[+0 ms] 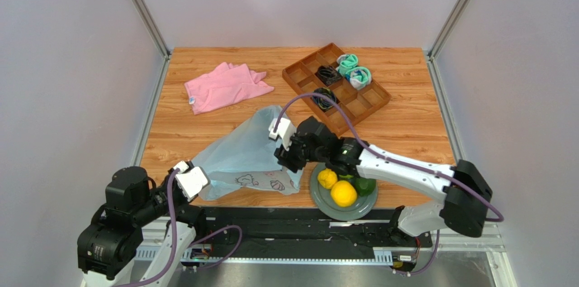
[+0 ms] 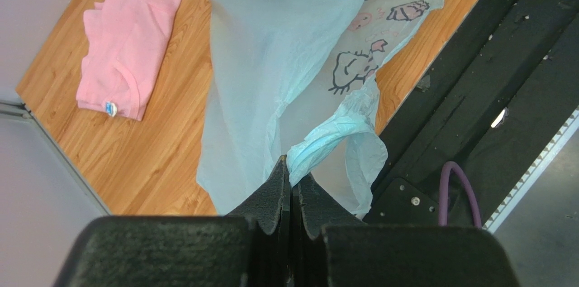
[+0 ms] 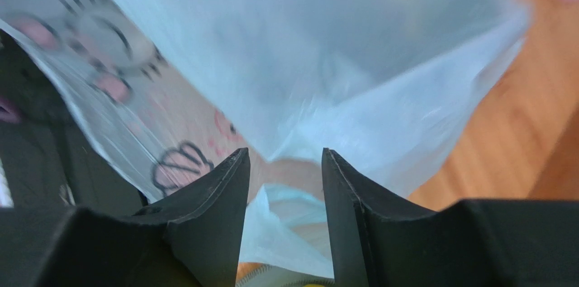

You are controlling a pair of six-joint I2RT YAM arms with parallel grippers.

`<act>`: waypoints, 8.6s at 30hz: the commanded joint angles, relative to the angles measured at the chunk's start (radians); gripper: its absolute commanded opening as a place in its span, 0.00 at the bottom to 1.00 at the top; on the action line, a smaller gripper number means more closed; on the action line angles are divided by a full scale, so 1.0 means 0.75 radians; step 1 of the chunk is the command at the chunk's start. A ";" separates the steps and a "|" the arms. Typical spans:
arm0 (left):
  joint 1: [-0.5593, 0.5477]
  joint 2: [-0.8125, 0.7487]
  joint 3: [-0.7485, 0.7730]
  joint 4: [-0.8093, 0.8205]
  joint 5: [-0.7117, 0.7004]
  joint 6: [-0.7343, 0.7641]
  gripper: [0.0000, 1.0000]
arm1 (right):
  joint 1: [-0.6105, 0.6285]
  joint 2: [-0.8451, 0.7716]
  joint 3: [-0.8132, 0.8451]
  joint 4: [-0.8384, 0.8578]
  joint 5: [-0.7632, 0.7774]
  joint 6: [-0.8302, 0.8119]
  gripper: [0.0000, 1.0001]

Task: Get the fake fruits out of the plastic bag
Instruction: Adjust the plastic bag at the center of the board, then take out the fake fruit from the plastic bag.

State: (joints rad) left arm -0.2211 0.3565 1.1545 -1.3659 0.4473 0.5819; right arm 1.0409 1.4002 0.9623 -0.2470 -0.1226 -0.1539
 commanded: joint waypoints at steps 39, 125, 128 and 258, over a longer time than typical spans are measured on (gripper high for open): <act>0.013 0.289 0.182 0.923 -0.210 0.196 0.00 | -0.114 0.520 1.055 0.317 0.427 -0.871 0.00; 0.035 -0.119 -0.128 0.385 0.199 -0.025 0.00 | 0.163 0.499 0.371 -0.284 0.065 -0.956 0.68; 0.035 -0.111 -0.110 0.361 0.193 -0.021 0.00 | 0.165 0.516 0.483 -0.364 0.110 -0.995 0.63; 0.051 -0.011 0.005 0.252 0.267 -0.003 0.00 | 0.062 0.681 0.963 -1.268 -0.092 -1.243 0.96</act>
State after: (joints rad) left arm -0.1883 0.3447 1.1408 -1.1706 0.6170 0.5701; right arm 1.0977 1.9404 1.6604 -1.1385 -0.1333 -1.0962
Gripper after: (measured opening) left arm 0.008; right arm 0.977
